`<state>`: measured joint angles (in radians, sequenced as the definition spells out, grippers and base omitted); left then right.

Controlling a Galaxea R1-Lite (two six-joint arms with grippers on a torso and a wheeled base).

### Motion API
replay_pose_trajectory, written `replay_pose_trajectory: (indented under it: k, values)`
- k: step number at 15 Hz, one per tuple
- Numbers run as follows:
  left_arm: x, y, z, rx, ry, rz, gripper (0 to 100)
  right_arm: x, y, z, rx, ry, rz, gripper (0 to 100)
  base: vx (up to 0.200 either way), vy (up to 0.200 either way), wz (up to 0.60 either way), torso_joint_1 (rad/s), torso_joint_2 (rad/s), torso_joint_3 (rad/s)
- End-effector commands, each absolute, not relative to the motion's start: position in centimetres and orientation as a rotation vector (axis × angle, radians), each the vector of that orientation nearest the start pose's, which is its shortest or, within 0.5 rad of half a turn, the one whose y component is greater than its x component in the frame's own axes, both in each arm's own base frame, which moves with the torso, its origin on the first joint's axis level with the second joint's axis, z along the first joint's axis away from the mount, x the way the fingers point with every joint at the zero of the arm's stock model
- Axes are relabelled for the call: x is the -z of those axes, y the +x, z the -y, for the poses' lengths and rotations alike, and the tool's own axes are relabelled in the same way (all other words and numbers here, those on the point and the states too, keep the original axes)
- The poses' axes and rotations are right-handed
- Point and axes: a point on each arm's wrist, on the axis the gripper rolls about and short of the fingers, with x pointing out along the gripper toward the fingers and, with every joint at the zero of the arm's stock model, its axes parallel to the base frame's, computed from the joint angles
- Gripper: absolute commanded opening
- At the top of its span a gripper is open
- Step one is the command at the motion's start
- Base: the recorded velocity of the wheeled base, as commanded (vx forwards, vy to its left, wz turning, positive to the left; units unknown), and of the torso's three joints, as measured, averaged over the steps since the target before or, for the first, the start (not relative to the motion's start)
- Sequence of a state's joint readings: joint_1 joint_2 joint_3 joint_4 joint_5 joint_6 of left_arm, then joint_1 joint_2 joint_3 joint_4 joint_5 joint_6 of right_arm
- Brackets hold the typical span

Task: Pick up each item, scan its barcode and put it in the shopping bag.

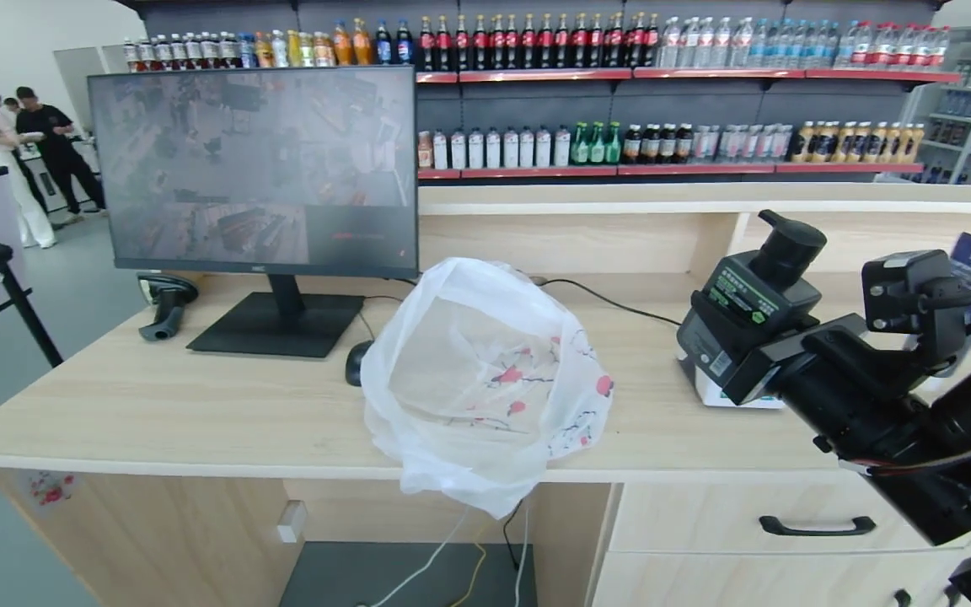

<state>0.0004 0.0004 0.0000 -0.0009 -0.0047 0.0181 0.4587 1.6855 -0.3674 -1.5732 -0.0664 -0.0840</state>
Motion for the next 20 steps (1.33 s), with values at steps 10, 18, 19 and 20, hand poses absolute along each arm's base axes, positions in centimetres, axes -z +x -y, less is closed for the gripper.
replay_pose_trajectory:
  k: [10, 18, 19, 20]
  values:
    - [-7.6, -2.3, 0.0, 0.006, 0.018, 0.002, 100, -15.9, 25.6, -12.3, -0.378, -0.003, 0.223, 0, 0.0, 0.0, 0.3, 0.002, 0.0, 0.001]
    - [-7.6, -2.3, 0.0, 0.006, 0.018, 0.002, 100, -11.8, 29.9, -16.4, -0.434, -0.005, 0.151, 0, 0.0, 0.0, 0.0, 0.0, 0.0, 0.0]
    - [-7.6, -2.3, 0.0, 0.006, 0.02, 0.002, 100, -11.2, 30.2, -16.7, -0.443, -0.009, 0.137, 0, 0.0, 0.0, 0.0, 0.0, 0.0, 0.0]
    - [-7.6, -2.3, 0.0, 0.005, 0.02, 0.002, 100, -10.9, 30.3, -16.7, -0.44, -0.012, 0.129, 0, 0.0, 0.0, 0.0, 0.0, 0.0, 0.0]
